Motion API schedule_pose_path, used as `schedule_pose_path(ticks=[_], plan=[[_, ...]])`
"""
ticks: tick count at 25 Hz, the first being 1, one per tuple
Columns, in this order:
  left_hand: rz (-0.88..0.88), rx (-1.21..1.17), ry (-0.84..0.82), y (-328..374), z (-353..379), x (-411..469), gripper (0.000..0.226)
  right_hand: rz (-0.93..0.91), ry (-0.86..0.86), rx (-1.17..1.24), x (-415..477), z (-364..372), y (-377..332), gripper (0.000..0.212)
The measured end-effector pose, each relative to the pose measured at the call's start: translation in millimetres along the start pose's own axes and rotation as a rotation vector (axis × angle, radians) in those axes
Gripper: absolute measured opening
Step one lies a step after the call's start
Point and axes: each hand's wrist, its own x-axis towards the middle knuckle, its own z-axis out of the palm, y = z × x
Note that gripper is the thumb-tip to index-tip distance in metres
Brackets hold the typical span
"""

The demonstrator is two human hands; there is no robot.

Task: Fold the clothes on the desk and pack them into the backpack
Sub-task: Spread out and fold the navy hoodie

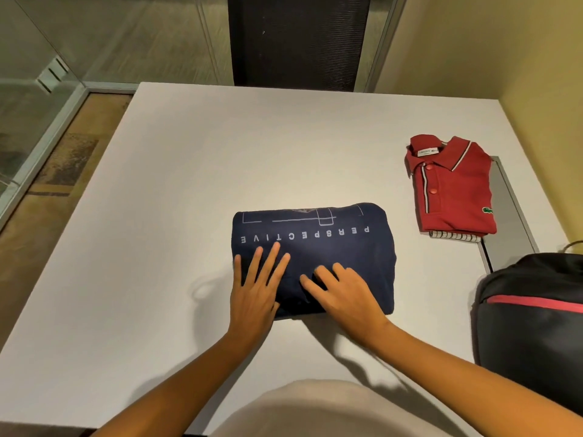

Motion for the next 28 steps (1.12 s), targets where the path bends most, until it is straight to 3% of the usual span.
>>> schedule_pose_path(ticks=[4, 7, 10, 12, 16, 18, 20, 24, 28], plan=[[0.077, -0.095, 0.066, 2, 13, -8, 0.073, 0.044, -0.151, 0.137, -30, 30, -6, 0.066], [0.077, -0.239, 0.067, 2, 6, -4, 0.057, 0.107, -0.231, 0.426, -24, 17, 6, 0.047], [0.145, -0.299, 0.032, -7, 2, 0, 0.054, 0.259, -0.06, 0.624, 3, -1, 21, 0.031], [0.164, -0.33, 0.002, -11, 3, -3, 0.052, 0.346, 0.014, 0.499, 24, 3, 31, 0.032], [0.235, -0.431, 0.059, -23, -5, 6, 0.035, 0.336, -0.247, 0.181, 45, 30, 31, 0.063], [0.236, -0.428, 0.17, -25, -18, 28, 0.032, 0.303, -0.297, 0.131, 41, 40, 29, 0.071], [0.121, -0.419, 0.198, -20, -25, 55, 0.034, 0.275, -0.291, 0.123, 38, 46, 31, 0.072], [-0.131, -0.21, -0.057, -8, -1, 78, 0.054, 0.269, -0.332, 0.167, 39, 52, 33, 0.071], [-0.194, -0.174, -0.118, -9, 23, 66, 0.061, 0.227, -0.346, 0.246, 41, 46, 46, 0.062]])
